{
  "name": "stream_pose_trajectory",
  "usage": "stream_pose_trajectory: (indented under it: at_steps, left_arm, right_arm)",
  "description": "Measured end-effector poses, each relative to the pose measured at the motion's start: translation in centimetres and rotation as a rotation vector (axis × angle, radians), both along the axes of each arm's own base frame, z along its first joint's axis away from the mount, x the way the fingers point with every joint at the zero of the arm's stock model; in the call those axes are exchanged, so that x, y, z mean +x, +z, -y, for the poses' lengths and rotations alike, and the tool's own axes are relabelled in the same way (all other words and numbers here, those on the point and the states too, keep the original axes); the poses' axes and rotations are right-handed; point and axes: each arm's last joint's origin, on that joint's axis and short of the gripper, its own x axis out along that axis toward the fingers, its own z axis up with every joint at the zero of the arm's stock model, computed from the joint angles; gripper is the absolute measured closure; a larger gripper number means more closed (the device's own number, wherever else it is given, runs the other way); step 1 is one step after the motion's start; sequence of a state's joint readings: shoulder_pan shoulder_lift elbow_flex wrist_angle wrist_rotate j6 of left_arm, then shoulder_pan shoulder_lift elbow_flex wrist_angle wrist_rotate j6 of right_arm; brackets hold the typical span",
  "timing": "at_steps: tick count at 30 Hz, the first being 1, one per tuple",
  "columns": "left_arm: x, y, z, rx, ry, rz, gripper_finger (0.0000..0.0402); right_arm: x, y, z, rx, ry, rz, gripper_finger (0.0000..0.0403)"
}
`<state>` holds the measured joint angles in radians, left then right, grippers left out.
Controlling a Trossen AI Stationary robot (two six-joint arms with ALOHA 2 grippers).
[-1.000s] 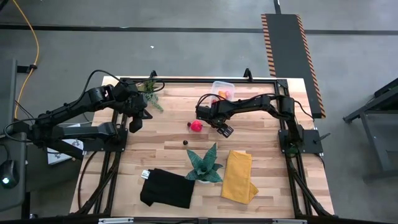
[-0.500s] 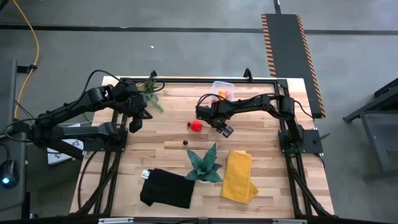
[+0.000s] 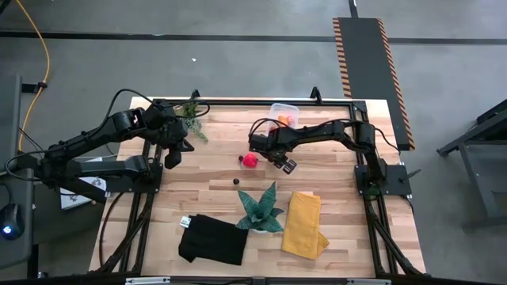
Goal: Pick and placing Produce into tupperware
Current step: Put the apricot into the transparent container
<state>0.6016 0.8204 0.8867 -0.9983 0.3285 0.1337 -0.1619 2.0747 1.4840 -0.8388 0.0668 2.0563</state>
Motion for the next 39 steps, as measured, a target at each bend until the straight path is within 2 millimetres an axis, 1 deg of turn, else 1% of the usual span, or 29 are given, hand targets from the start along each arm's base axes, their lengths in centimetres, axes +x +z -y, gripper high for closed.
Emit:
stream_pose_trajectory:
  at_steps: [5,13,19,25,29,32,39]
  left_arm:
    - [0.0,0.0,0.0,0.000,0.000,0.000,0.0401]
    - [0.0,0.0,0.0,0.000,0.000,0.000,0.0401]
    - [0.0,0.0,0.0,0.000,0.000,0.000,0.0401]
    - [0.0,0.0,0.0,0.000,0.000,0.000,0.0401]
    - [0.0,0.0,0.0,0.000,0.000,0.000,0.0401]
    - [0.0,0.0,0.0,0.000,0.000,0.000,0.0401]
    - [0.0,0.0,0.0,0.000,0.000,0.000,0.0401]
  right_arm:
    - [0.2,0.9,0.0,-0.002,0.035,-0.018,0.0275]
    - [0.7,3.1,0.1,-0.012,0.098,-0.030,0.0275]
    - [1.0,4.4,-0.5,-0.036,0.141,-0.044,0.0275]
    - [1.1,5.2,-1.4,-0.036,0.166,-0.064,0.0275]
    - [1.2,5.8,-1.6,-0.039,0.178,-0.055,0.0275]
    - [1.4,6.4,-1.3,-0.045,0.194,-0.039,0.0275]
    - [1.5,8.6,0.5,-0.061,0.230,-0.029,0.0275]
